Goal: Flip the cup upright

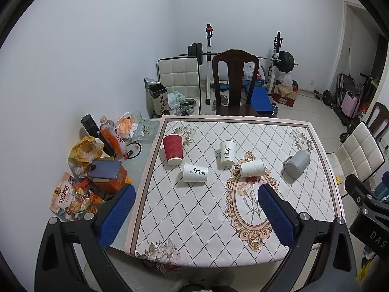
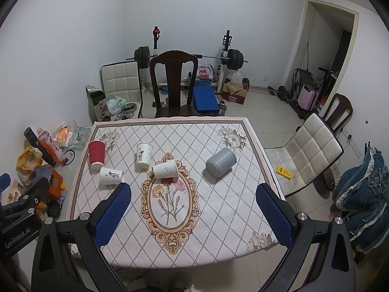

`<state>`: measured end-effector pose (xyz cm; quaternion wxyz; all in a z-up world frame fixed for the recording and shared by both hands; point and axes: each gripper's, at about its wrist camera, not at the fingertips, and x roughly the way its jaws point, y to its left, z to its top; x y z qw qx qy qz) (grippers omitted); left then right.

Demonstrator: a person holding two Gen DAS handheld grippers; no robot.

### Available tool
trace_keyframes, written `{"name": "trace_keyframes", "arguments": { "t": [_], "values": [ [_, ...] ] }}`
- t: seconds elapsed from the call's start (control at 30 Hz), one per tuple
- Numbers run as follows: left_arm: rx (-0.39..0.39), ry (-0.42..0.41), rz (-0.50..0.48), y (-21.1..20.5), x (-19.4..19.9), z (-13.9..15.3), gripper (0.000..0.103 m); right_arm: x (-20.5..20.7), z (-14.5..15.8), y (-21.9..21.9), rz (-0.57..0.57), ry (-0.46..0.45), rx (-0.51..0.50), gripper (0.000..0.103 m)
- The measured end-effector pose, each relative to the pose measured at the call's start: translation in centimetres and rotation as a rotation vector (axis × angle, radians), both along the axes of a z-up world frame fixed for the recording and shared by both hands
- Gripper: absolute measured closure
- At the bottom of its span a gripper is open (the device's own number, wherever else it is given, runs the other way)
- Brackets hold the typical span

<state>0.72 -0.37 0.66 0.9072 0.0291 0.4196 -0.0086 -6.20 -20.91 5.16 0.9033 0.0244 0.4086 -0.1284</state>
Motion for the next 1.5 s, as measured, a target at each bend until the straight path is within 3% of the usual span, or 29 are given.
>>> {"name": "trace_keyframes", "arguments": {
  "t": [1.5],
  "values": [
    [-0.005,-0.007,-0.010,-0.7,0.1,0.6,0.000,0.0,2.0,0.3,-0.003,-0.018,0.007,0.000]
  ]
}}
